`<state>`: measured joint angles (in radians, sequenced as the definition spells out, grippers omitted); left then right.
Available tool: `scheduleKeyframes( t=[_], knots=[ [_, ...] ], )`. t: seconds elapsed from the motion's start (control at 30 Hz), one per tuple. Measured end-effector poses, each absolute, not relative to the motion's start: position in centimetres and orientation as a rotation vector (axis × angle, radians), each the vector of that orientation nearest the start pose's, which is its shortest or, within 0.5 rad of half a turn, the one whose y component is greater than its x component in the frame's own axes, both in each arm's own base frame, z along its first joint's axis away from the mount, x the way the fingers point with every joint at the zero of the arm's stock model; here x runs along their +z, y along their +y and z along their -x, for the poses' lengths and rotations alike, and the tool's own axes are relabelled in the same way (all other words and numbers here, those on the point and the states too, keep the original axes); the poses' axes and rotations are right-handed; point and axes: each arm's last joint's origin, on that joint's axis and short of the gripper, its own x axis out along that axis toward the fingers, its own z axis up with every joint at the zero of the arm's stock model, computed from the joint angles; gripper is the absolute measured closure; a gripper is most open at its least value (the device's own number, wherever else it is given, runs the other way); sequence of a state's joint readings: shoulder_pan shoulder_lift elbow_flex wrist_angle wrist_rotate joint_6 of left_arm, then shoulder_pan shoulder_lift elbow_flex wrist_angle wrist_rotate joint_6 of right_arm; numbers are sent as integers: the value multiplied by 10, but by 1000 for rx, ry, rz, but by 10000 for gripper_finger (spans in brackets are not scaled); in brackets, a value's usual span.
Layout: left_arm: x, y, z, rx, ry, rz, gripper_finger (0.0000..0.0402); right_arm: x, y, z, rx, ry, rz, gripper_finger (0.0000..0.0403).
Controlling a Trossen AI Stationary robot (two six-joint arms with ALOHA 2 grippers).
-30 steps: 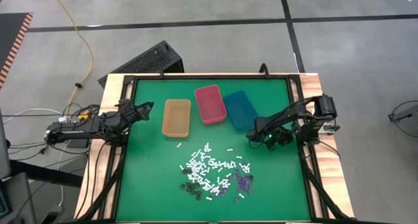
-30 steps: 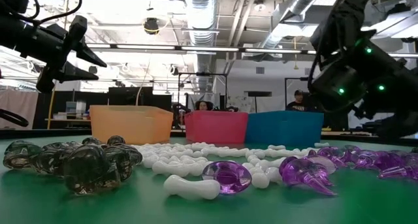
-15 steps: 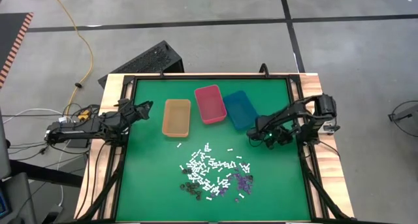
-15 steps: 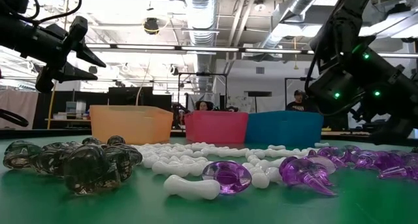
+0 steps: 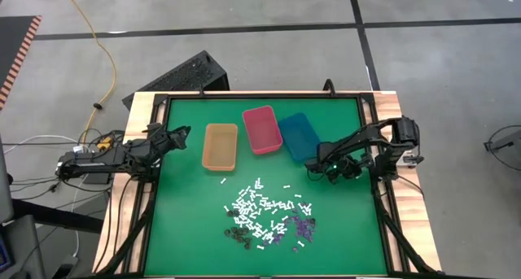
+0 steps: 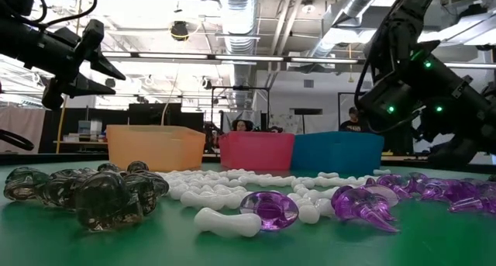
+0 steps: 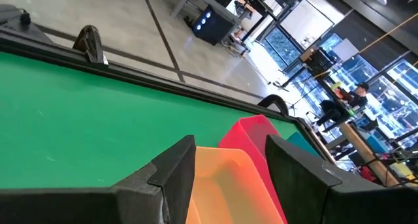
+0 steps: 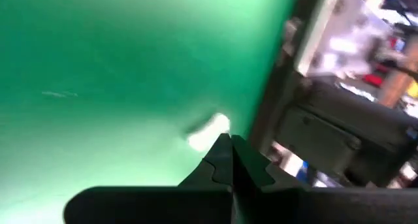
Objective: Sort Halloween decoration
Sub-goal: Put the white bone toy into the blue bin
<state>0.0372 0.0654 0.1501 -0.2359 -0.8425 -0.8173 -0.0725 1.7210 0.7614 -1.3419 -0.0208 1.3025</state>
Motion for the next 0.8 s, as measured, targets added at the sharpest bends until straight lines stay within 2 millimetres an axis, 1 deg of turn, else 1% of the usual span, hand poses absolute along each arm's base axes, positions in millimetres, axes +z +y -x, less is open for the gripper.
scheduleKeyframes(
  t=[0.07, 0.27, 0.37, 0.5, 0.63, 0.73, 0.8],
  knots=[
    [188, 25, -81, 889, -221, 691, 225, 128, -17, -182, -1505, 1926, -743, 384],
    [188, 25, -81, 893, -223, 689, 225, 123, -29, -186, -1443, 1899, -827, 384],
    [188, 25, -81, 893, -223, 689, 225, 123, -32, -185, -1452, 1905, -841, 384],
    [188, 25, -81, 892, -223, 690, 225, 123, -33, -184, -1456, 1907, -844, 384],
    [188, 25, -81, 892, -223, 689, 225, 113, -31, -176, -1436, 1921, -911, 384],
    [188, 25, -81, 892, -220, 685, 225, 112, -27, -179, -1444, 1940, -893, 384],
    [188, 25, -81, 893, -212, 667, 225, 110, -25, -180, -1448, 1951, -915, 384]
  ],
)
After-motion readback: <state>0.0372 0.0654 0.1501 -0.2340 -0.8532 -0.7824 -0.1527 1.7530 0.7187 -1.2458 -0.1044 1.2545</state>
